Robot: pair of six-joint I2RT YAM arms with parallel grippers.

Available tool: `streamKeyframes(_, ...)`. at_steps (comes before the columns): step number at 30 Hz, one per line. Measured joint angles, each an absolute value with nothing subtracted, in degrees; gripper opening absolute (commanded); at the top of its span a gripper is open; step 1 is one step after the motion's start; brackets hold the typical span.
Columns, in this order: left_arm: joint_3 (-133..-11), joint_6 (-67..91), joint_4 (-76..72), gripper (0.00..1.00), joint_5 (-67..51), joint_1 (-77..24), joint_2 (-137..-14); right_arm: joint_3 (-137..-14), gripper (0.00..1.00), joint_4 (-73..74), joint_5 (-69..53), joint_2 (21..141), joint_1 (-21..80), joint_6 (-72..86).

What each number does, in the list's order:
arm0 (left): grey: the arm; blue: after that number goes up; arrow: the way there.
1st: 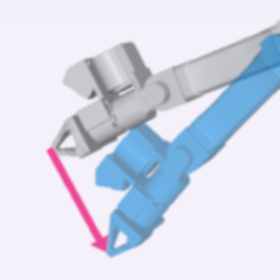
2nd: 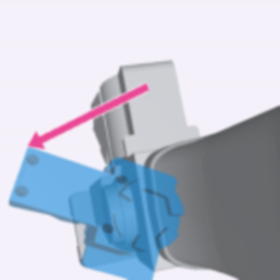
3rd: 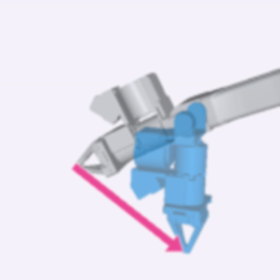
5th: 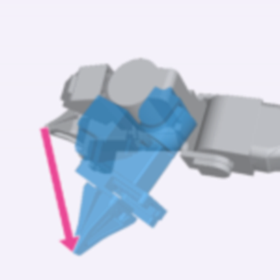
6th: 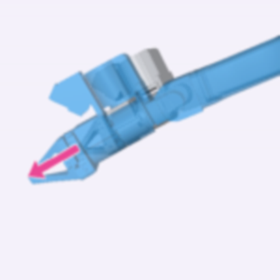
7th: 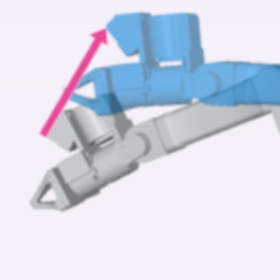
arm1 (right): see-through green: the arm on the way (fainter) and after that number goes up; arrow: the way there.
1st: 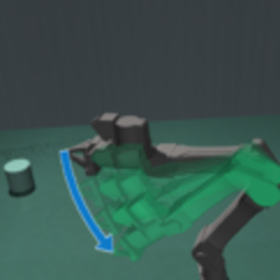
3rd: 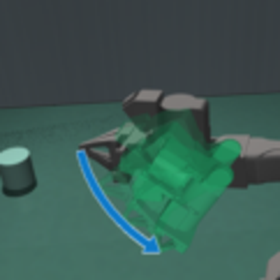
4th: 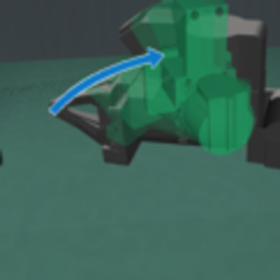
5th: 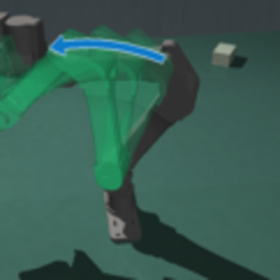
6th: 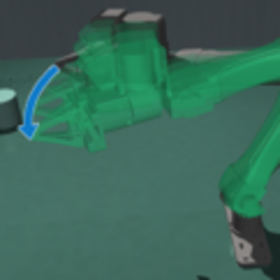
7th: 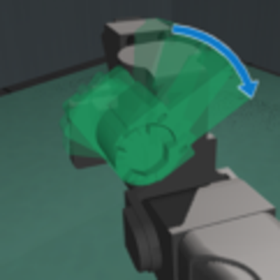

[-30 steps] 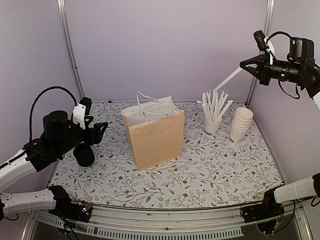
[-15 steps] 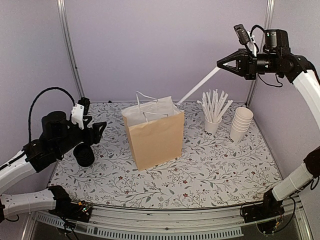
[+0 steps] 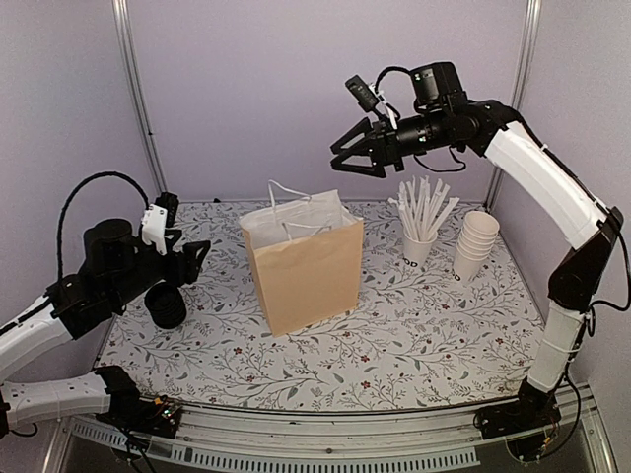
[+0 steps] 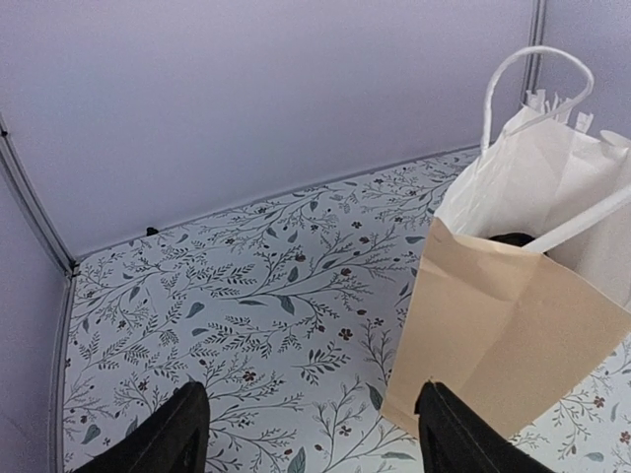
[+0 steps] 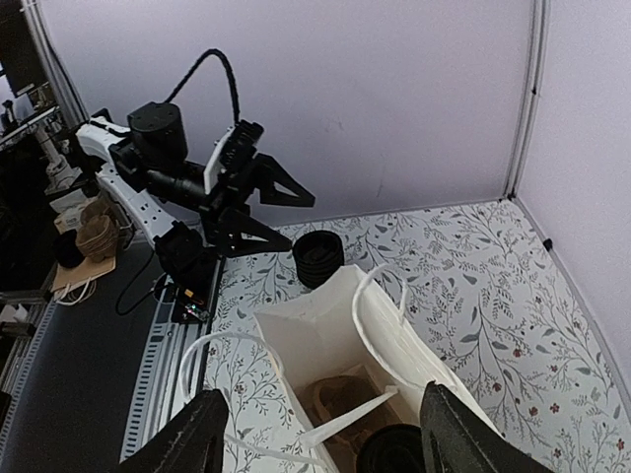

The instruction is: Pack the takeout coffee

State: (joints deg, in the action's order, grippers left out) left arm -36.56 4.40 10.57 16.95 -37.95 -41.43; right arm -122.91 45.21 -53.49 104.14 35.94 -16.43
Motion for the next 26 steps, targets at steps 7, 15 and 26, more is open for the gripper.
streamKeyframes(7,-36.5,4.3,10.6,0.76,16.5,-37.8,-41.8,-123.3,0.89,47.0,-43.2,105.5,33.9,-19.8)
streamKeyframes(15,-36.5,4.6,10.5,0.76,14.0,-35.7,-42.4,-97.0,0.99,37.5,-35.0,84.0,23.8,-20.3)
streamKeyframes(26,-36.5,5.8,9.8,0.77,10.3,-31.4,-41.5,-60.3,0.99,14.8,-17.1,59.5,8.9,-6.3)
